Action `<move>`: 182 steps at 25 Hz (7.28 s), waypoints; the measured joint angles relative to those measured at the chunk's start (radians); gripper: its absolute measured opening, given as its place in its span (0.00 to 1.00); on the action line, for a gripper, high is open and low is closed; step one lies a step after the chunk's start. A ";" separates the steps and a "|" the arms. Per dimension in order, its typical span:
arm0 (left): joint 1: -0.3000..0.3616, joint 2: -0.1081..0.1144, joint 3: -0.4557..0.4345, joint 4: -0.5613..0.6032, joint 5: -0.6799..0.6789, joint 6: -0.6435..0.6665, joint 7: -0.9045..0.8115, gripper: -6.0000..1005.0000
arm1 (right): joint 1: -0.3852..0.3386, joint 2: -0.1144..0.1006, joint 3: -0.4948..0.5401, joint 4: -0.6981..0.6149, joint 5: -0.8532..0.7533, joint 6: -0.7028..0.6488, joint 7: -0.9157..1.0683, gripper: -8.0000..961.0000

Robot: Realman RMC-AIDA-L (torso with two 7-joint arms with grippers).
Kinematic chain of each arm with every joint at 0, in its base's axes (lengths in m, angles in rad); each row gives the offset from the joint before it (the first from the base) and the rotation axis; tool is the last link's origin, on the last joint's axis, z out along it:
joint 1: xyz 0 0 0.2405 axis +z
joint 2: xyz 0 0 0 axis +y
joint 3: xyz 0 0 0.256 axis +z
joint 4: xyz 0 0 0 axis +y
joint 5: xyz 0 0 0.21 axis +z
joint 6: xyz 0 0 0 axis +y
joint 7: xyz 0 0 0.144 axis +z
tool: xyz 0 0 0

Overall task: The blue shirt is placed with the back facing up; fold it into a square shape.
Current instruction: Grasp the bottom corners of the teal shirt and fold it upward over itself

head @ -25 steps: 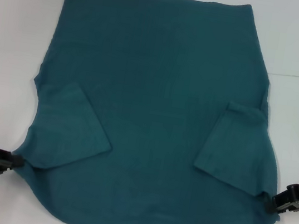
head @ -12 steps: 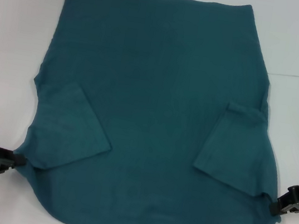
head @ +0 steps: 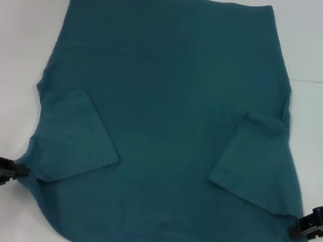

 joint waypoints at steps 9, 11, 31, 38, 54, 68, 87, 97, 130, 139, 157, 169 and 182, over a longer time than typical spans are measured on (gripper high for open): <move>-0.001 0.000 0.000 0.000 -0.004 0.000 0.002 0.02 | 0.008 0.009 -0.003 0.012 -0.004 0.014 0.001 0.40; 0.001 0.000 0.000 0.000 -0.008 0.000 0.002 0.02 | 0.014 0.009 -0.006 0.023 -0.004 0.021 0.001 0.40; 0.001 0.000 0.000 -0.003 -0.009 -0.001 0.000 0.02 | 0.038 0.026 -0.038 0.027 0.001 0.020 -0.007 0.36; 0.001 0.000 0.000 -0.003 -0.009 -0.002 0.001 0.02 | 0.032 0.023 -0.039 0.019 0.002 0.016 -0.008 0.25; 0.008 0.013 0.002 0.027 -0.003 0.147 0.061 0.02 | -0.012 0.003 0.038 0.002 0.007 0.001 -0.060 0.03; 0.037 0.017 0.009 0.084 0.027 0.238 0.073 0.02 | -0.058 -0.012 0.078 0.000 0.060 -0.083 -0.092 0.04; 0.125 0.000 0.011 0.219 0.129 0.460 0.135 0.02 | -0.133 0.000 0.076 -0.078 0.024 -0.205 -0.123 0.06; -0.029 0.022 -0.002 0.127 0.088 0.421 0.096 0.02 | -0.110 -0.008 0.144 -0.078 0.170 -0.144 -0.167 0.07; -0.381 0.076 0.346 -0.072 0.142 -0.498 -0.270 0.02 | 0.127 0.030 -0.004 0.062 0.368 0.754 -0.018 0.11; -0.413 0.077 0.360 -0.075 0.157 -0.555 -0.252 0.03 | 0.156 0.034 -0.022 0.113 0.372 0.898 -0.018 0.12; -0.459 0.056 0.403 -0.096 0.157 -0.681 -0.244 0.04 | 0.254 0.042 -0.082 0.210 0.368 1.103 -0.037 0.13; -0.455 0.048 0.418 -0.120 0.190 -0.750 -0.259 0.05 | 0.272 0.038 -0.158 0.275 0.366 1.202 -0.037 0.15; -0.444 0.026 0.417 -0.101 0.204 -0.774 -0.263 0.05 | 0.272 0.030 -0.161 0.267 0.365 1.180 -0.040 0.16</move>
